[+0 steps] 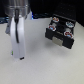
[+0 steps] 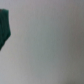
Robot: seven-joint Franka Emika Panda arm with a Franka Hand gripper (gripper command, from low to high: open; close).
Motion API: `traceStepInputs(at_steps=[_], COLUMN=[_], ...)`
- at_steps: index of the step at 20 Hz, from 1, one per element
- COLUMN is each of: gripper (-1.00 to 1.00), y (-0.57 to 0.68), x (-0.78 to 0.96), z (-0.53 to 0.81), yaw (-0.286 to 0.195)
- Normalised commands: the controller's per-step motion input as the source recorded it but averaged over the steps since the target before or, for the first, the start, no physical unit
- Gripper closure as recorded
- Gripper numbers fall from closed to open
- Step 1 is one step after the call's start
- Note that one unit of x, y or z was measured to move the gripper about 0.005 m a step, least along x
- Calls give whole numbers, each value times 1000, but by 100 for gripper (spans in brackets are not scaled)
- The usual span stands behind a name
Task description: Open the kcup holder, insert the kcup into the holder, and close the kcup holder
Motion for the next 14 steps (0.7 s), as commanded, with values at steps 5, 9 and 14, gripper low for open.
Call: traceStepInputs(at_steps=[5,9,14], gripper=[-100,-100,-100], y=[-412,-272,166], x=[-32,-60,-21], z=[-395,-273,121], yaw=[-243,-200,-1])
